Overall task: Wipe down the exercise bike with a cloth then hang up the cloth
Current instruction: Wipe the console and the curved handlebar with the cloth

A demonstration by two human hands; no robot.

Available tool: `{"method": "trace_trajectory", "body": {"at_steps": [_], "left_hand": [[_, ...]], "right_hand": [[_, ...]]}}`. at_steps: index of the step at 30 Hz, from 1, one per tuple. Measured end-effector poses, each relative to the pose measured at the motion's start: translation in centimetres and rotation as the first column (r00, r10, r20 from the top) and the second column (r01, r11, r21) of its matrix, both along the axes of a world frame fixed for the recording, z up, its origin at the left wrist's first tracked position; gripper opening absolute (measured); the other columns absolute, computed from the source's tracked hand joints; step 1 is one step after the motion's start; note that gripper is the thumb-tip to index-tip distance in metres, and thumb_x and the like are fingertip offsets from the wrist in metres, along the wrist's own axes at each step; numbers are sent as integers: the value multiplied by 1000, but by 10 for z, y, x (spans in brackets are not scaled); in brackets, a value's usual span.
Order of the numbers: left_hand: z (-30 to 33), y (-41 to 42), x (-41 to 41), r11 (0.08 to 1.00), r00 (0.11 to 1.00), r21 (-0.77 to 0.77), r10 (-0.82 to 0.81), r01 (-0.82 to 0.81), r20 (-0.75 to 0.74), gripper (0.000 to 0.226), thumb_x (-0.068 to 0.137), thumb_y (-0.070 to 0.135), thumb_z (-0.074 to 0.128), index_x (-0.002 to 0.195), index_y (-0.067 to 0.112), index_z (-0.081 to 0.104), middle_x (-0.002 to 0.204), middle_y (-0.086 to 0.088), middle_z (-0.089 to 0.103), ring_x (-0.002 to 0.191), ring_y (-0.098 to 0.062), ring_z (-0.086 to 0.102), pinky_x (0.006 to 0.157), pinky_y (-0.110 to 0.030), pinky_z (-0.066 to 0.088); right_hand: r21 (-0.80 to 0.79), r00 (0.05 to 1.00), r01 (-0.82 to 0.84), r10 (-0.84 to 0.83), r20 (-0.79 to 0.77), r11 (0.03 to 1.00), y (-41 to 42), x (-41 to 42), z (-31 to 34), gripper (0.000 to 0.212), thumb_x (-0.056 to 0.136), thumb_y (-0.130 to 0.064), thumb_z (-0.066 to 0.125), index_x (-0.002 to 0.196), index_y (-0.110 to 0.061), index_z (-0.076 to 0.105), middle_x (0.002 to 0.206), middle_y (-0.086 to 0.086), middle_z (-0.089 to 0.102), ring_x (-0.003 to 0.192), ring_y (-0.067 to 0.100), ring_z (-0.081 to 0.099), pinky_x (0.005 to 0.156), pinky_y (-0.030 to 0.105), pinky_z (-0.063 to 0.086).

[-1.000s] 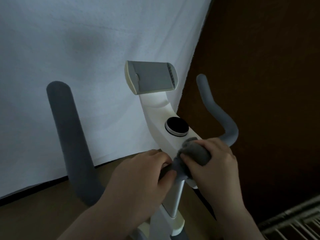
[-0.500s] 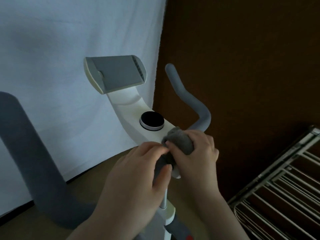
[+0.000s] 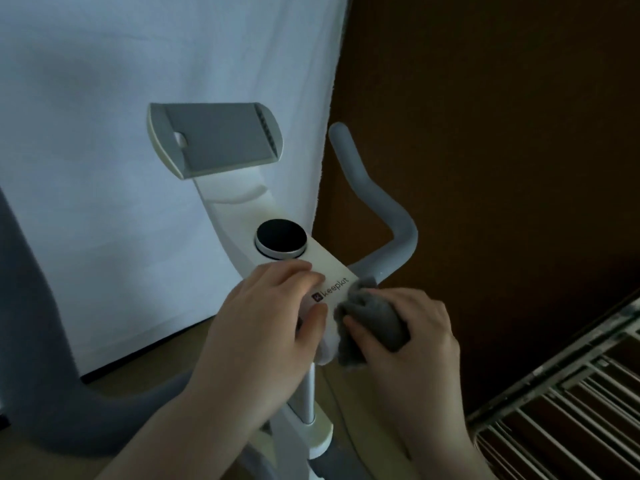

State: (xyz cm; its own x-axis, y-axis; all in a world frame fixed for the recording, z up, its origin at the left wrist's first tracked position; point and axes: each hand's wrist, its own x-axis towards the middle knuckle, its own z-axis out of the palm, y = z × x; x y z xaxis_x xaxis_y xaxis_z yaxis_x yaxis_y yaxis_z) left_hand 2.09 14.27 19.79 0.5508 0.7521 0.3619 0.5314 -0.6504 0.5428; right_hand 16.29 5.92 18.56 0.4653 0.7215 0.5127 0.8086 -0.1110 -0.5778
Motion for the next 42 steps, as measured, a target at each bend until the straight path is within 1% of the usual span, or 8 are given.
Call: {"method": "trace_trajectory", "body": {"at_steps": [6, 10, 18, 25, 30, 33, 38, 42], "left_hand": [[-7, 0, 3, 994, 993, 69, 85, -79, -81, 56, 93, 57, 32, 118, 20, 66, 121, 6, 65, 110, -13, 60, 95, -23, 34], [-4, -3, 1, 977, 976, -16, 211, -211, 48, 51, 87, 51, 36, 115, 21, 66, 120, 7, 63, 104, -5, 52, 92, -29, 42], [0, -6, 6, 939, 940, -53, 341, -339, 25, 43, 85, 54, 40, 116, 33, 61, 119, 20, 57, 96, -1, 51, 82, -19, 40], [7, 2, 10, 878, 904, -281, 421, -387, 71, 47, 73, 53, 51, 117, 41, 46, 122, 29, 42, 106, 3, 47, 85, -16, 44], [12, 12, 8, 864, 909, -315, 416, -392, 7, 49, 72, 55, 56, 118, 42, 41, 119, 28, 39, 101, 5, 46, 73, -7, 38], [11, 20, 5, 867, 909, -297, 418, -401, -8, 53, 73, 56, 60, 119, 42, 39, 118, 29, 38, 103, 6, 42, 72, -5, 34], [6, 25, 0, 889, 920, -284, 389, -359, 52, 68, 72, 63, 58, 133, 49, 30, 123, 38, 27, 108, 17, 28, 79, -3, 30], [4, 24, -1, 897, 922, -251, 384, -363, 39, 73, 75, 65, 53, 140, 46, 26, 145, 34, 16, 129, 11, 23, 104, -15, 27]], "right_hand": [[-65, 979, -206, 206, -13, 976, 45, 21, 13, 40, 76, -56, 57, 100, -27, 70, 96, -13, 65, 96, 12, 58, 80, 39, 52], [-96, 959, -276, 281, 38, 956, 29, 31, 13, 41, 75, -59, 53, 100, -31, 68, 97, -16, 62, 96, 8, 54, 81, 35, 50], [-221, 898, -419, 438, 39, 881, 95, 44, 20, 28, 80, -40, 72, 103, -25, 67, 101, -14, 59, 97, 6, 46, 76, 18, 34], [-238, 769, -628, 543, -337, 741, 139, 61, 38, 19, 81, -16, 73, 97, -27, 74, 89, -13, 71, 84, -2, 64, 79, 24, 55], [-321, 743, -670, 595, -308, 670, 140, 68, 41, 24, 84, -20, 71, 106, -28, 72, 93, -14, 72, 90, 1, 65, 81, 29, 55], [-265, 684, -713, 559, -468, 650, 154, 57, 51, 18, 85, -16, 70, 100, -26, 72, 91, -8, 72, 88, 7, 67, 73, 22, 57], [-351, 685, -713, 710, -163, 607, 165, 16, 56, 19, 84, -25, 70, 103, -21, 70, 95, -5, 69, 90, 8, 63, 85, 30, 53], [-393, 749, -648, 640, -171, 653, 189, 11, 61, 21, 77, -26, 76, 97, -21, 71, 90, -4, 69, 88, 12, 64, 84, 36, 55]]}}
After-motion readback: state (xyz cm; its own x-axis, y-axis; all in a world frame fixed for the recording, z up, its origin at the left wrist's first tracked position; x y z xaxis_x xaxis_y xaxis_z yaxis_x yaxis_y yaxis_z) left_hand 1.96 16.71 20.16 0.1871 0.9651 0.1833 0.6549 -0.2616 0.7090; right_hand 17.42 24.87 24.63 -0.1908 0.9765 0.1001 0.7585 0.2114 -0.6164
